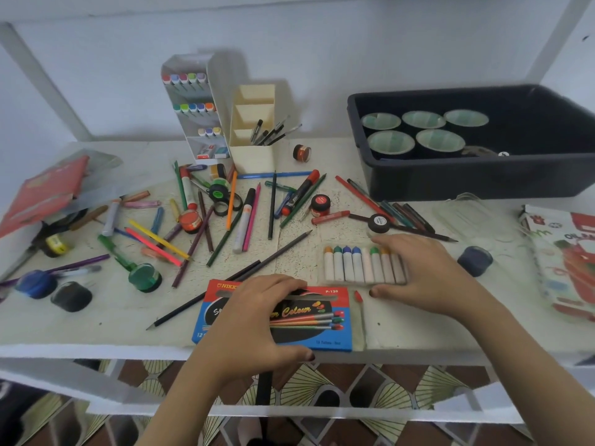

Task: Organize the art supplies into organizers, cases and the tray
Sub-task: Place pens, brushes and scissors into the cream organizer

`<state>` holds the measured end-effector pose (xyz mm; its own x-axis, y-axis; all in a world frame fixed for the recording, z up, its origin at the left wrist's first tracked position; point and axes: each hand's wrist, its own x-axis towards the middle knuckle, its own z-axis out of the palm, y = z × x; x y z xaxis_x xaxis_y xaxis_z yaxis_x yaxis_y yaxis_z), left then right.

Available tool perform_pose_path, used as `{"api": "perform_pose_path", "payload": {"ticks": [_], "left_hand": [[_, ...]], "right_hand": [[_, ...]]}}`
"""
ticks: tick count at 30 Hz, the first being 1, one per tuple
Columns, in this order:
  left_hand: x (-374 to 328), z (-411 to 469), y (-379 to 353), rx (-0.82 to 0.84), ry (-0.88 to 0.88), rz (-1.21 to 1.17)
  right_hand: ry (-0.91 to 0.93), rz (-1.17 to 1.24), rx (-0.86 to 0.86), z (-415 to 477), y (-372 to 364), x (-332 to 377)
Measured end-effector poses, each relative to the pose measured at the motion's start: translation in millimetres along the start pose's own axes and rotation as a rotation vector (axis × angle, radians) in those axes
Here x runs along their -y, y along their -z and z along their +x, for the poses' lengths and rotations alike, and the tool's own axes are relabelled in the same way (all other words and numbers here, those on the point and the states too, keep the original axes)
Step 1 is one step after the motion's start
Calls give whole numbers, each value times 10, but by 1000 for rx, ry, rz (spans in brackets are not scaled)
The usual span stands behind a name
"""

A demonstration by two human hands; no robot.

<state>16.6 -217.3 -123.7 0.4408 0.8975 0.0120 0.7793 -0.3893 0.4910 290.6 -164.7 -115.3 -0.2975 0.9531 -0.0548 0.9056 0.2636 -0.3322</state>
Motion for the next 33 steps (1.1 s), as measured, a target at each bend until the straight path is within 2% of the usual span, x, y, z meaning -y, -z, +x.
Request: {"api": "perform_pose_path", "payload": {"ticks": [6,19,23,33], "left_hand": [[49,-50,52,19,15,-14],[124,67,34,-21,18,-29],[128,133,34,-25,15,-39],[231,149,34,-92,30,-64]], "right_hand": [[-14,27,34,18,58,28],[-52,176,-72,-62,137,-44],[-20,237,-53,-132,194,39],[-45,56,22,-419,171,-94]]}}
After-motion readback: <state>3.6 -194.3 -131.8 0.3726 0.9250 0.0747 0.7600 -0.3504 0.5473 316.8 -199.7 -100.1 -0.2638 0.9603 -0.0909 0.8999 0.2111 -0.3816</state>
